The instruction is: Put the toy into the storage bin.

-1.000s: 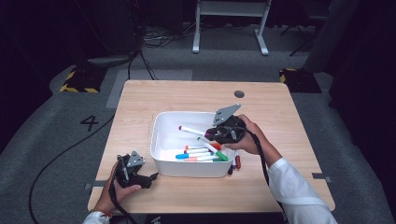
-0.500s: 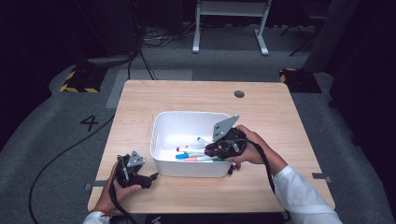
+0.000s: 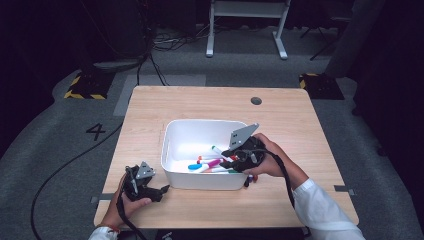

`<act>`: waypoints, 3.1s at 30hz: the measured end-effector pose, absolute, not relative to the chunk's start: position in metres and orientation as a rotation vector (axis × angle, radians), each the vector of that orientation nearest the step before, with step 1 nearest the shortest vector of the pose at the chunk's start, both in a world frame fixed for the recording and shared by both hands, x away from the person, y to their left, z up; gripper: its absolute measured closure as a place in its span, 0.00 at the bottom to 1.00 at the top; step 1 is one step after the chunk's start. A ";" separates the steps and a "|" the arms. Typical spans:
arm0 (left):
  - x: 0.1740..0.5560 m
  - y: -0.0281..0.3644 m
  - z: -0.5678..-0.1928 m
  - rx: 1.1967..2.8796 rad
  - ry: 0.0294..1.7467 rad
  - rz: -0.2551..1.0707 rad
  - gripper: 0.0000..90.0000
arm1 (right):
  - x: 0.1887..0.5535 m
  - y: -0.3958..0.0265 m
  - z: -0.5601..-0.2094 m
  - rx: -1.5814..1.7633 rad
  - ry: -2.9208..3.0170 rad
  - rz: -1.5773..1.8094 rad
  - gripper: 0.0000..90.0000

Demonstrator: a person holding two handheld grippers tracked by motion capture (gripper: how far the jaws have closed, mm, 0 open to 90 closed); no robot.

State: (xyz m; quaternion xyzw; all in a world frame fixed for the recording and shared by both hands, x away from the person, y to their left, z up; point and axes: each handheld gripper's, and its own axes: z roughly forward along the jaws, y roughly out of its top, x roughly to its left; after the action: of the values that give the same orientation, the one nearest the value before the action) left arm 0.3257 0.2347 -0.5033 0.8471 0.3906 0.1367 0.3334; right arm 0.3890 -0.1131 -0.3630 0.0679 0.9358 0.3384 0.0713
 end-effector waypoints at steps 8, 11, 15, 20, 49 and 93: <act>0.326 0.235 -0.503 2.212 1.020 0.356 0.11 | 0.390 -0.141 -0.349 0.314 2.694 1.100 0.56; 0.326 0.235 -0.503 2.212 1.019 0.357 0.11 | 0.388 -0.156 -0.343 0.370 2.641 1.133 0.54; 0.326 0.235 -0.503 2.212 1.019 0.357 0.11 | 0.383 -0.179 -0.337 0.431 2.570 1.143 0.50; 0.326 0.235 -0.503 2.212 1.020 0.356 0.11 | 0.373 -0.208 -0.340 0.514 2.484 1.183 0.44; 0.325 0.234 -0.503 2.212 1.024 0.359 0.11 | 0.387 -0.226 -0.470 0.881 2.559 1.076 0.42; 0.325 0.234 -0.503 2.211 1.024 0.359 0.11 | 0.406 -0.268 -0.486 1.088 2.435 0.992 0.84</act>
State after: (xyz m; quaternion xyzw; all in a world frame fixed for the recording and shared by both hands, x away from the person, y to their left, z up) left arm 0.3254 0.2343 -0.5033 0.8465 0.3920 0.1375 0.3329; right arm 0.4065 -0.2683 -0.4863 0.3782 0.8464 0.3448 0.1473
